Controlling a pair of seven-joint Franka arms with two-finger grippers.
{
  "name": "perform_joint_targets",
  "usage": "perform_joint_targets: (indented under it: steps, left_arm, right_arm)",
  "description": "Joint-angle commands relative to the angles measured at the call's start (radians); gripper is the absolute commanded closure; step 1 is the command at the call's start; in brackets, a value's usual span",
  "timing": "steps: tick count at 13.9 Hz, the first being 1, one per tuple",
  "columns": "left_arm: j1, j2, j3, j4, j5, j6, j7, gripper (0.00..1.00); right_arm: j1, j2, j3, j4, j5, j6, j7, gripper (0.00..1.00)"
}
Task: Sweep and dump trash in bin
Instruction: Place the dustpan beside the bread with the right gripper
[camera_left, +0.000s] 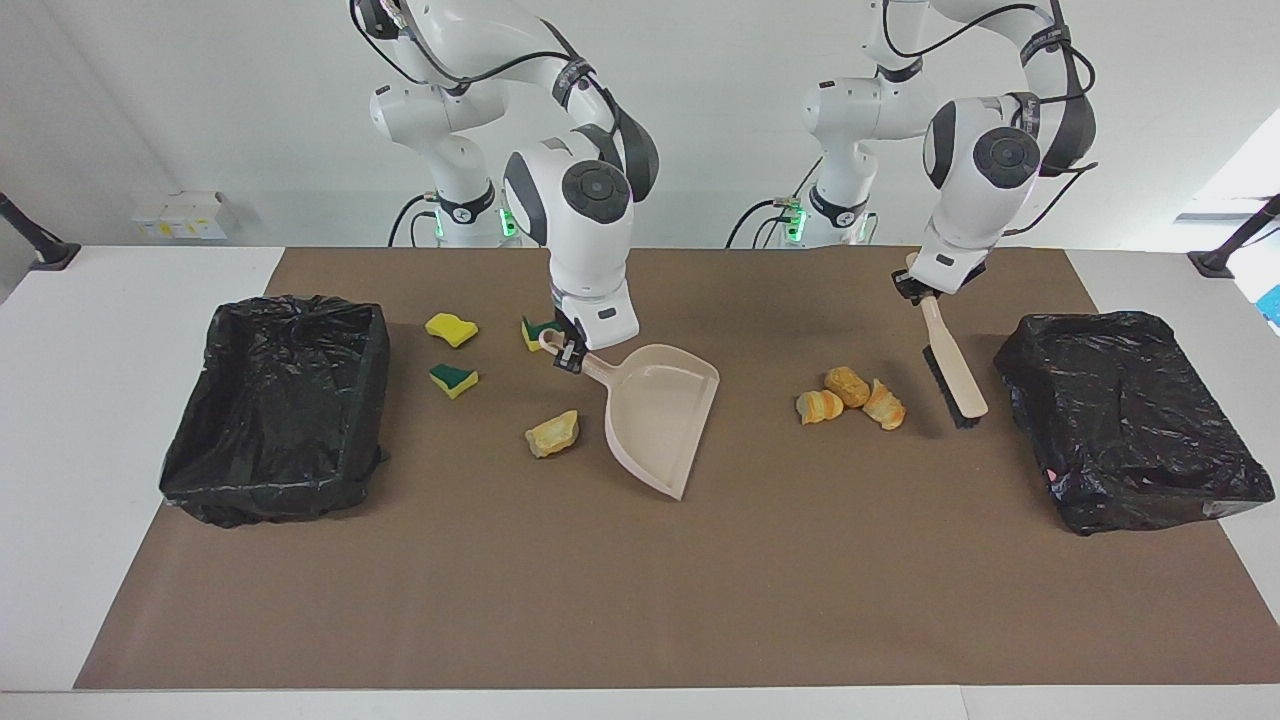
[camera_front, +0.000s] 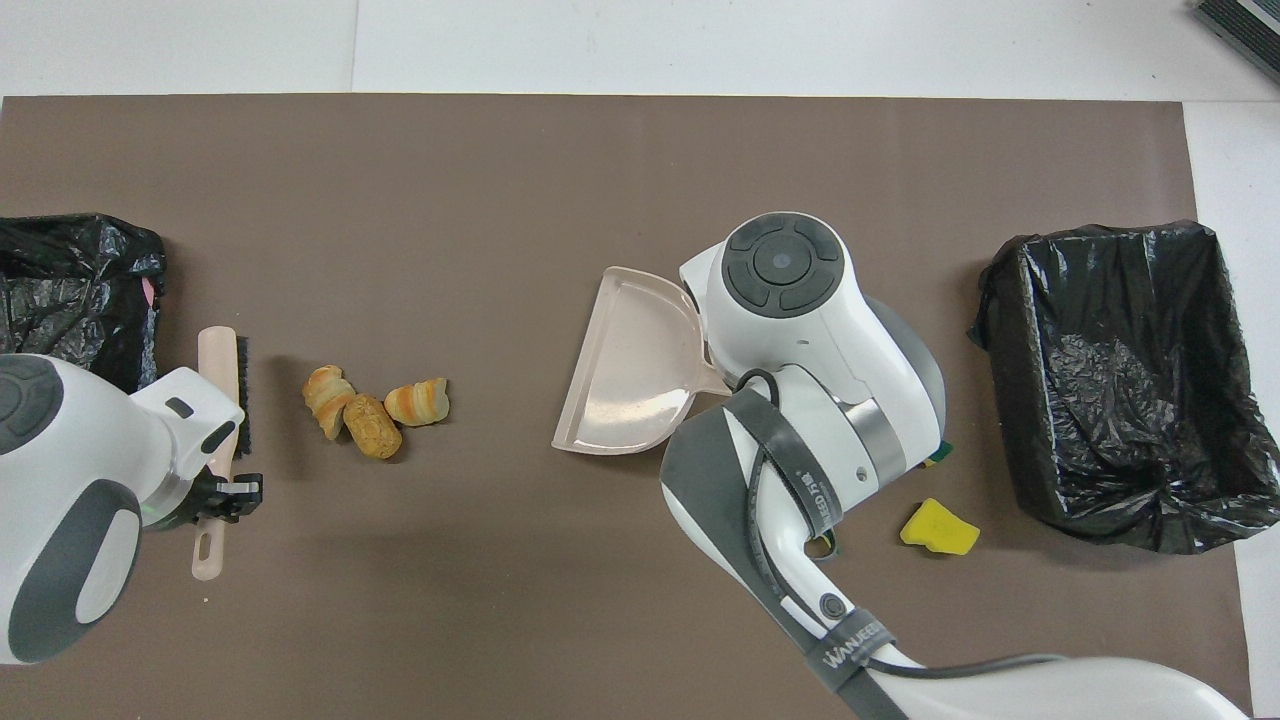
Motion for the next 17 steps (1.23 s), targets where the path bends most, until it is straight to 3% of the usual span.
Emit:
perform_joint_targets:
  steps: [1,5,7,11,17]
  left_arm:
    - [0.015,0.016,-0.007,-0.053,-0.015,0.095,0.006,1.0]
    - [-0.072,0.073,-0.008,-0.05,-0.12,0.149,0.007,1.0]
    - [-0.16,0.079,-0.008,-0.05,-0.184,0.181,-0.006,1.0]
    - [-0.328,0.162,-0.008,-0.04,-0.312,0.318,-0.045,1.0]
    - [-0.508,0.208,-0.014,0.078,-0.455,0.327,-0.145,1.0]
  right_arm:
    - [-0.007,-0.018,0.003,-0.055,0.01,0.064,-0.113,1.0]
    - [0.004,0.039,0.002,-0.055,-0.003,0.164,-0.245,1.0]
    - [0.004,0.044,0.003,-0.055,-0.045,0.169,-0.254,1.0]
    - [0.006,0.08,0.003,-0.058,-0.048,0.238,-0.297,1.0]
    - [0.035,0.133,0.002,-0.059,-0.05,0.305,-0.29,1.0]
